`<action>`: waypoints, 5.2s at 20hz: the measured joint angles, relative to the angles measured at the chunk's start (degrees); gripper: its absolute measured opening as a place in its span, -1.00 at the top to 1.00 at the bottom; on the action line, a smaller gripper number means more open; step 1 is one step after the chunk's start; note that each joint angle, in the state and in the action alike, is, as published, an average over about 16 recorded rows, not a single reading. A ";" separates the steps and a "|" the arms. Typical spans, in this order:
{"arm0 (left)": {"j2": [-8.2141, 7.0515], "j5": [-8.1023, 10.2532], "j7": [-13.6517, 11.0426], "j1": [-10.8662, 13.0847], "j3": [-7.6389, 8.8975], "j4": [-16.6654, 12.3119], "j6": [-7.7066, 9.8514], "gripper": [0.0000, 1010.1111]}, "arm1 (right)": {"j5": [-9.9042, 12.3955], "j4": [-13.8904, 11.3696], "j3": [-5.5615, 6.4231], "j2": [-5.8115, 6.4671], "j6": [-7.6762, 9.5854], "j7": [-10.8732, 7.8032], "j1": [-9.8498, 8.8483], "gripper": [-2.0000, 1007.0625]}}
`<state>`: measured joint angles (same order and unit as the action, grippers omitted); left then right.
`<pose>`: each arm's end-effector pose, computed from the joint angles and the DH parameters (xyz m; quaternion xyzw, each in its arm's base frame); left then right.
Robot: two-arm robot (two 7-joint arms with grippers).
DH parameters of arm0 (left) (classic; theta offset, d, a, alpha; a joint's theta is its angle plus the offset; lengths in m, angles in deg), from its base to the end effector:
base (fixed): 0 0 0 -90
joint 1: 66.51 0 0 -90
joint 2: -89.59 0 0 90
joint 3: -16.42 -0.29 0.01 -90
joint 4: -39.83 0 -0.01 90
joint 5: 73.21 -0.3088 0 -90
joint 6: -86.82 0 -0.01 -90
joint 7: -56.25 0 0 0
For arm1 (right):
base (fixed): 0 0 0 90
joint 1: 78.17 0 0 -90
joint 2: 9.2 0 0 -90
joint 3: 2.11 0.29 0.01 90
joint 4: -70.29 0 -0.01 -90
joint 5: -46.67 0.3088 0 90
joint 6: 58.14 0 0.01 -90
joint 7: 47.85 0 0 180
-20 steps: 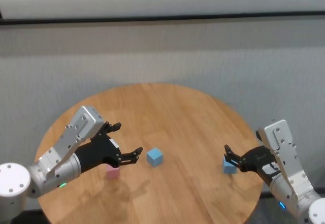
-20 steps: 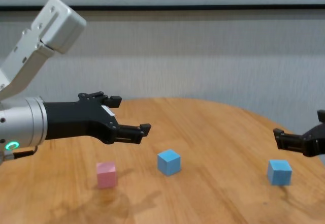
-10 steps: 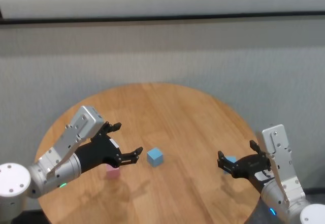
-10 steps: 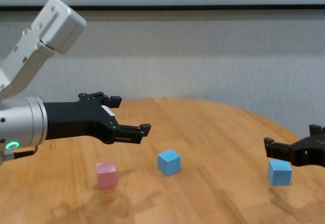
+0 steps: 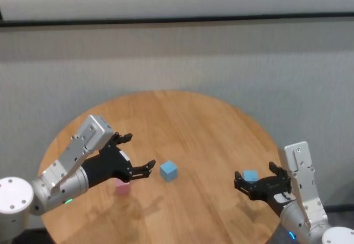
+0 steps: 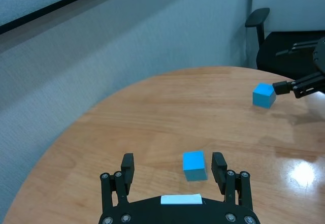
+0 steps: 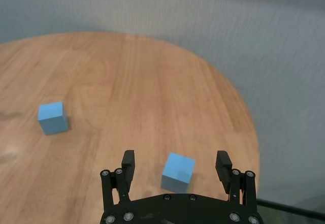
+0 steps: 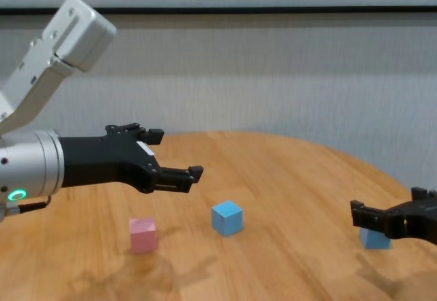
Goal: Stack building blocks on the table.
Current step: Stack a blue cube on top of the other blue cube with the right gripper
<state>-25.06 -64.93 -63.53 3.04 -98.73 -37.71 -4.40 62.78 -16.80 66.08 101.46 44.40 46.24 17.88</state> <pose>0.4075 0.0304 -0.2657 0.1534 -0.1120 0.3588 0.9139 0.3381 0.0021 -0.3070 -0.1498 0.0426 -0.6026 0.7827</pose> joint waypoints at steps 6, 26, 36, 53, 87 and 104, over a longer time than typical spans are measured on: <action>0.01 0.00 0.00 -0.01 0.00 0.02 0.00 -0.98 | 0.22 1.35 0.71 -1.29 -0.18 -0.74 0.16 -0.99; 0.01 0.01 0.00 -0.01 0.00 0.03 0.00 -0.98 | -4.09 3.86 1.38 -2.75 -1.24 -2.64 1.05 -1.00; 0.01 0.01 0.00 -0.01 0.00 0.03 0.00 -0.98 | -6.31 4.88 1.62 -3.07 -2.46 -3.61 1.20 -0.99; 0.01 0.01 0.00 -0.01 0.00 0.03 0.00 -0.98 | -7.92 10.12 2.84 -5.35 -3.78 -5.99 3.02 -0.99; 0.01 0.00 0.00 -0.01 0.00 0.03 0.00 -0.98 | -12.54 17.90 4.94 -8.77 -5.03 -9.37 6.73 -0.99; 0.01 0.01 0.00 -0.01 0.00 0.03 0.00 -0.98 | -14.48 18.65 6.36 -9.91 -4.96 -10.08 6.75 -0.83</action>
<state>-25.05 -64.93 -63.53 3.03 -98.73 -37.68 -4.40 48.30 1.85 72.44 91.55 39.44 36.16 24.63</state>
